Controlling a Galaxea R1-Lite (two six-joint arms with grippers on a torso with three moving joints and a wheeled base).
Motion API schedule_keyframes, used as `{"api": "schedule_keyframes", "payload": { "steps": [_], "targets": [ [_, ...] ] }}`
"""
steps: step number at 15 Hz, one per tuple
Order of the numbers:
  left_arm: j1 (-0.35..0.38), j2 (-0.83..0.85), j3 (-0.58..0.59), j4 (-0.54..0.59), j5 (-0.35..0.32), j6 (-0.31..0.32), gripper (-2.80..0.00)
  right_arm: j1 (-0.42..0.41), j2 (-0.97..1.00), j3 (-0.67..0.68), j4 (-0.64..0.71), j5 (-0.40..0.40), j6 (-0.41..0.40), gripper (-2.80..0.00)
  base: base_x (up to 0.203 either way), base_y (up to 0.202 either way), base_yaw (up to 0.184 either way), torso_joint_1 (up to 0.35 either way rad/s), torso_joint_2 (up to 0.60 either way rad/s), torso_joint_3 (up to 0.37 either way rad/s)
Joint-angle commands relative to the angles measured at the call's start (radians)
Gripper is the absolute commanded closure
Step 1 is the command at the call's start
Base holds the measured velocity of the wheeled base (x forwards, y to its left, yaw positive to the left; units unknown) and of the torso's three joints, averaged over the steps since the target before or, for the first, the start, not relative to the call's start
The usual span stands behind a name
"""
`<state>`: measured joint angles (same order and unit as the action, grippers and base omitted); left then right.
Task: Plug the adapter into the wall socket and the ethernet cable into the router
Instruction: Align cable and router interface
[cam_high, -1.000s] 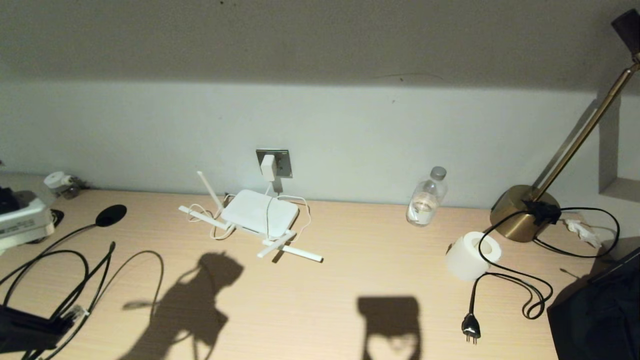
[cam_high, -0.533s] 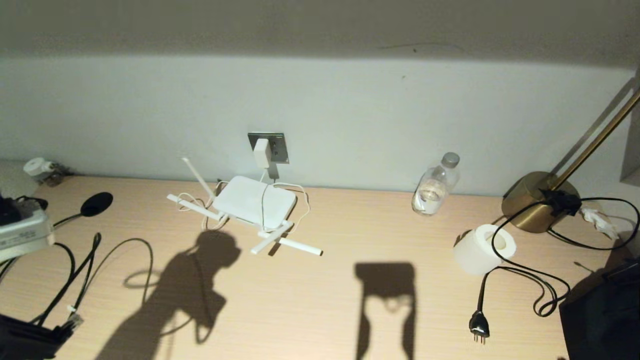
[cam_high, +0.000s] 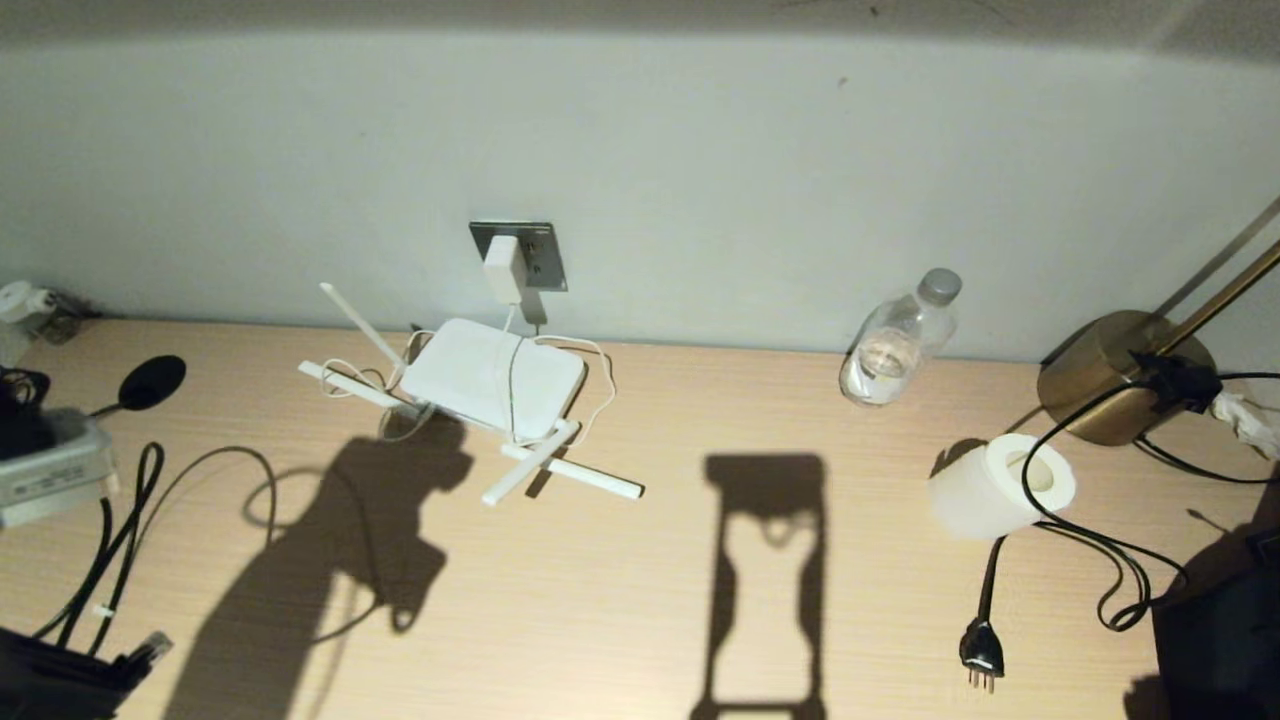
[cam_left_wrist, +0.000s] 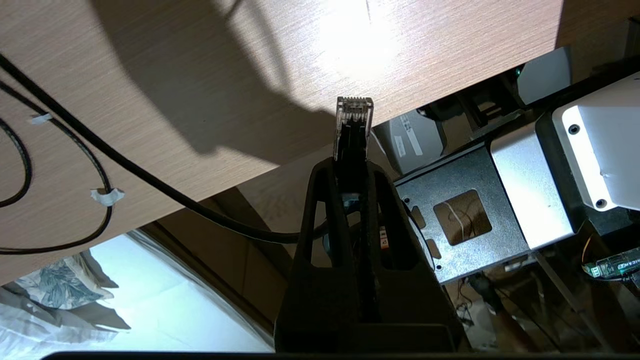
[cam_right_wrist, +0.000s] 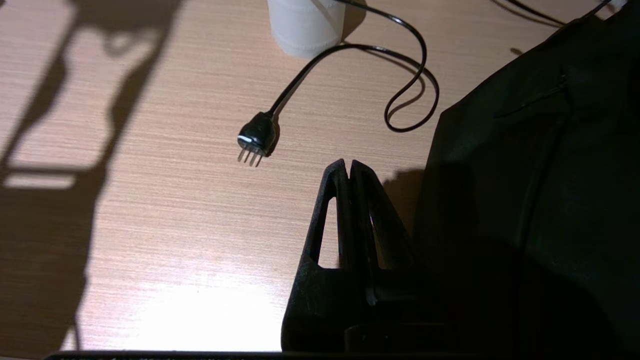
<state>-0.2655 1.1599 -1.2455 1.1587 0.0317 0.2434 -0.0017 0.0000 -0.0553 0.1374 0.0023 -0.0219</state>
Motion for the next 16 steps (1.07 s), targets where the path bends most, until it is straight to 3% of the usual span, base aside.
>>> {"api": "schedule_keyframes", "payload": {
  "steps": [1, 4, 9, 13, 16],
  "targets": [
    [-0.001, 0.022, 0.005, 0.004, 0.001, 0.002, 0.00, 0.000, 0.000, 0.000, 0.001, 0.001, 0.002, 0.00, 0.000, 0.000, 0.000, -0.002, 0.00, -0.195],
    [0.000, 0.082, -0.005, -0.032, 0.001, -0.003, 0.00, 0.000, 0.000, 0.000, 0.001, 0.001, 0.002, 0.00, 0.000, 0.000, 0.000, 0.000, 0.00, -0.194],
    [0.000, 0.218, -0.003, -0.188, -0.002, -0.009, 0.00, 0.000, 0.000, 0.000, 0.001, 0.001, 0.002, 0.00, 0.000, 0.000, 0.000, 0.001, 0.00, -0.052],
    [0.000, 0.312, -0.007, -0.356, -0.013, -0.142, 0.00, 0.000, 0.000, 0.000, 0.001, 0.001, 0.002, 0.00, 0.000, 0.000, 0.000, 0.000, 0.00, 0.000],
    [0.000, 0.338, -0.010, -0.367, 0.041, -0.160, 0.00, 0.000, 0.001, -0.001, 0.001, 0.001, 0.002, 0.00, 0.000, 0.000, 0.000, 0.000, 0.00, 0.000]
  ]
}}
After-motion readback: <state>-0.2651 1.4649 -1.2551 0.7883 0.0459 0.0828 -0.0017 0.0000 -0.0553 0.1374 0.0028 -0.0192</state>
